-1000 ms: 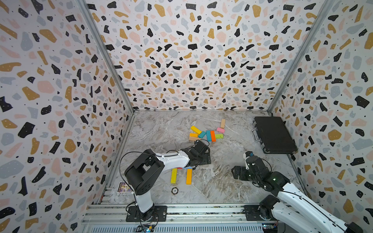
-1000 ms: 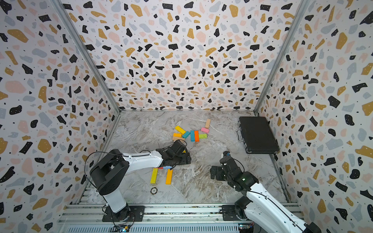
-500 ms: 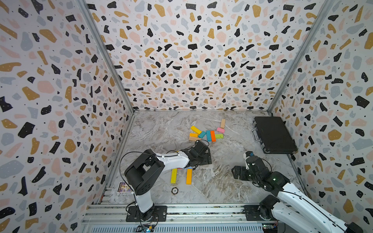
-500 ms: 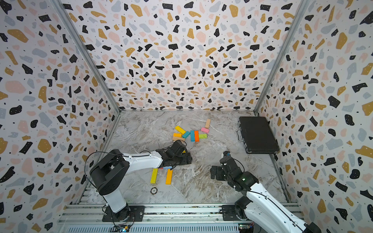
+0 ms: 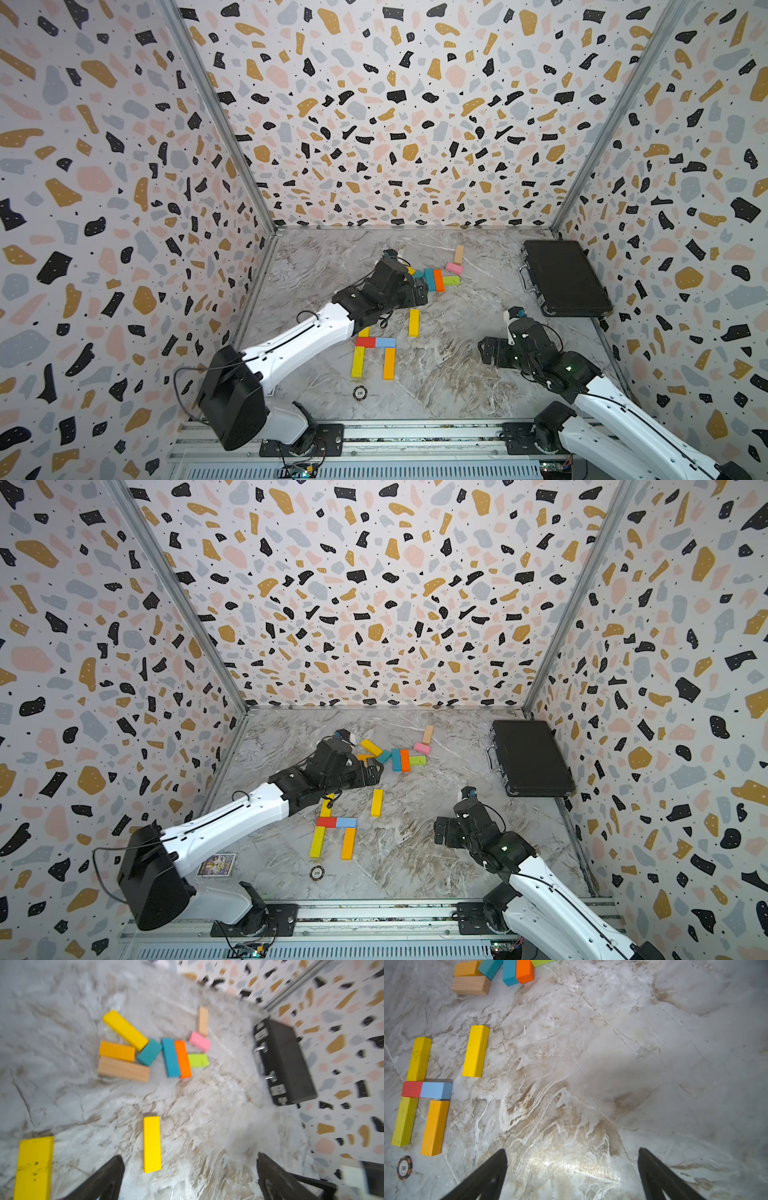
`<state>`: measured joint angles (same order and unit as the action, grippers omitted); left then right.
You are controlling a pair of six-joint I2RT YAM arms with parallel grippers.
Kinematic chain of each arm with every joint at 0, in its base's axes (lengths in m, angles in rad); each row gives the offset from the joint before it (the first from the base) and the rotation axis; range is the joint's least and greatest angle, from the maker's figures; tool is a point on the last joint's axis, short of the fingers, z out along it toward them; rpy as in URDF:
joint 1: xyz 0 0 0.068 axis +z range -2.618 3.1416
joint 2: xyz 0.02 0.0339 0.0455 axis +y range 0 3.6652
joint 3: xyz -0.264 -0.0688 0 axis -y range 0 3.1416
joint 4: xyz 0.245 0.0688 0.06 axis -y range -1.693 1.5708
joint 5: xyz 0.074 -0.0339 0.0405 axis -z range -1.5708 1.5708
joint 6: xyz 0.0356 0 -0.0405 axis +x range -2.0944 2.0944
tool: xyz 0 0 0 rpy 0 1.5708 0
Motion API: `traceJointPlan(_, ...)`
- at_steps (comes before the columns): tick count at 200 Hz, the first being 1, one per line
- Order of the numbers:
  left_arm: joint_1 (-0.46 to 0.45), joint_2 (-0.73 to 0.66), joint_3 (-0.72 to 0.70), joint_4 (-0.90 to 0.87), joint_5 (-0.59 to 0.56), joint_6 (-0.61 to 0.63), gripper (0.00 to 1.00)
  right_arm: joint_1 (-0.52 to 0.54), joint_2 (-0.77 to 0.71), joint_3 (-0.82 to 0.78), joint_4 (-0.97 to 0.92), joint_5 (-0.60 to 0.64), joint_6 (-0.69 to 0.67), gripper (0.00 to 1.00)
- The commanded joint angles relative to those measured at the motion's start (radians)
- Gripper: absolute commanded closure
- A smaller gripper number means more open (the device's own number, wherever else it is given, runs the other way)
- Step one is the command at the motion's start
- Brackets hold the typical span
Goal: Assemble the letter h with building blocks
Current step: Pick up the building block from the center of the board.
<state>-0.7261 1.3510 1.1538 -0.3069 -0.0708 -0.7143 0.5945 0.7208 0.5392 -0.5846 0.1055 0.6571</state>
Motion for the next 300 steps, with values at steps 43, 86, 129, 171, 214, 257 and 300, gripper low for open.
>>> traceJointPlan(43,0.046,-0.350,-0.067,-0.174,-0.066,0.105,0.01,-0.005,0.052,-0.008,0.193,0.029,0.141,0.00)
traceJointPlan(86,0.053,-0.528,-0.121,-0.318,-0.095,0.173,0.01,-0.005,0.117,-0.080,0.491,0.055,0.213,0.00)
traceJointPlan(129,0.062,-0.650,-0.162,-0.406,-0.123,0.201,0.01,-0.026,0.466,0.326,0.240,0.103,0.009,0.00)
traceJointPlan(171,0.065,-0.706,-0.186,-0.452,-0.137,0.245,0.01,-0.171,0.689,0.539,0.189,-0.004,0.026,0.00)
traceJointPlan(214,0.066,-0.758,-0.251,-0.431,-0.159,0.277,0.01,-0.206,0.903,0.704,0.130,-0.040,-0.063,0.09)
traceJointPlan(257,0.074,-0.769,-0.267,-0.430,-0.127,0.306,0.01,-0.171,1.044,0.787,0.143,-0.139,-0.108,0.19)
traceJointPlan(300,0.082,-0.766,-0.273,-0.433,-0.098,0.308,0.01,-0.146,1.194,0.960,0.062,0.059,-0.139,0.22)
